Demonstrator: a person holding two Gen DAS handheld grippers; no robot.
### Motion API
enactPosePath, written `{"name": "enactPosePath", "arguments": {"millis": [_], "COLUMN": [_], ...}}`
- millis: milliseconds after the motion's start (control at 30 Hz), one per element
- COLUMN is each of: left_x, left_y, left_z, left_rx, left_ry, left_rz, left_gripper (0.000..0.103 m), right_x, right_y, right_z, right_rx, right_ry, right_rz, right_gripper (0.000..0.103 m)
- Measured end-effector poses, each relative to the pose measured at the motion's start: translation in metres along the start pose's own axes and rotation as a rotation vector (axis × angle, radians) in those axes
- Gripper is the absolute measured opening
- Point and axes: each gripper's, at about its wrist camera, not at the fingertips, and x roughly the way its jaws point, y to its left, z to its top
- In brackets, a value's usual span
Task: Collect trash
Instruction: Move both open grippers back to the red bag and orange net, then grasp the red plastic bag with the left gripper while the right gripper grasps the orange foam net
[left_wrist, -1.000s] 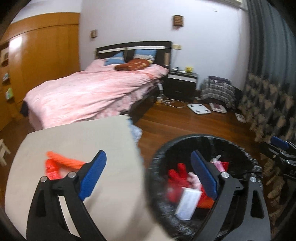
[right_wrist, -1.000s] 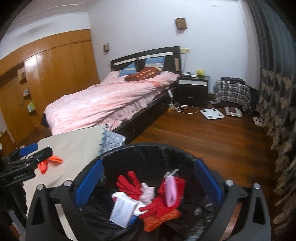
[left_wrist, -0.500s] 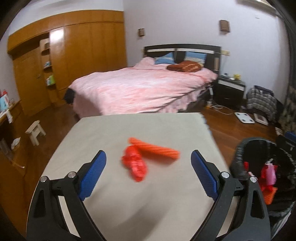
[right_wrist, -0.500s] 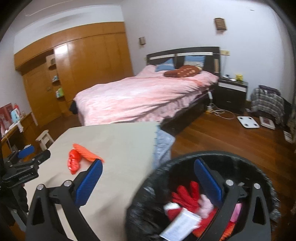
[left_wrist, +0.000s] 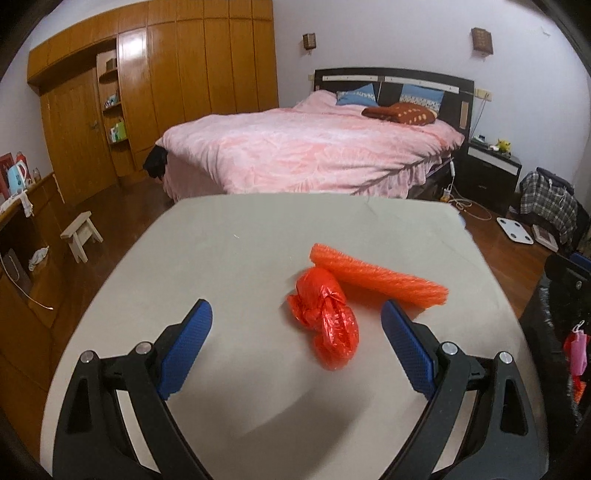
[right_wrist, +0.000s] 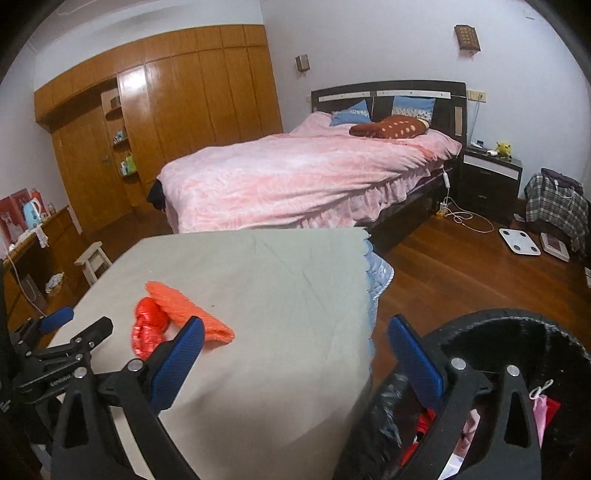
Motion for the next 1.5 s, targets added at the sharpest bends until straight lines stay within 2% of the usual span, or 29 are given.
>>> {"name": "enactPosePath", "arguments": {"millis": [167, 400, 500, 600, 667, 900, 1200, 1400, 1500], "left_x": [0.028, 0.060, 0.071, 0.079, 0.079, 0.062, 0.046, 0.045, 0.047], "left_y": [-0.002, -0.010, -0.012, -0.012, -0.011, 0.001, 0.037, 0.049, 0.055], "left_z": [-0.004, -0.007, -0.007, -0.008, -0.007, -0.001, 0.004, 0.001, -0.001], "left_rx": [0.007, 0.019, 0.016, 0.002, -0.010, -0.022, -0.056, -0.061, -0.069], "left_ry": [0.042, 0.109, 0.147, 0.183, 0.181, 0.128, 0.087, 0.090, 0.094], "left_rz": [-0.006, -0.028, -0.048, -0.074, -0.085, -0.073, -0.006, 0.017, 0.023], "left_gripper": [0.090, 0.077, 0.065, 0.039, 0.033, 0.031, 0.031, 0.031, 0.031], "right_x": [0.025, 0.032, 0.033, 0.034, 0.036, 0.046, 0.067, 0.097, 0.112], "right_y": [0.004, 0.012, 0.015, 0.017, 0.018, 0.042, 0.077, 0.094, 0.098], "right_z": [-0.004, 0.002, 0.004, 0.007, 0.008, 0.004, -0.004, -0.013, -0.016], "right_rx": [-0.019, -0.063, -0.074, -0.076, -0.079, -0.115, -0.164, -0.204, -0.204], "right_ry": [0.033, 0.036, 0.034, 0.034, 0.035, 0.054, 0.090, 0.148, 0.205], "right_rz": [-0.015, -0.026, -0.022, -0.014, -0.007, 0.053, 0.115, 0.133, 0.147], "right_gripper": [0.097, 0.097, 0.097, 0.097, 0.097, 0.097, 0.097, 0.097, 0.095]}}
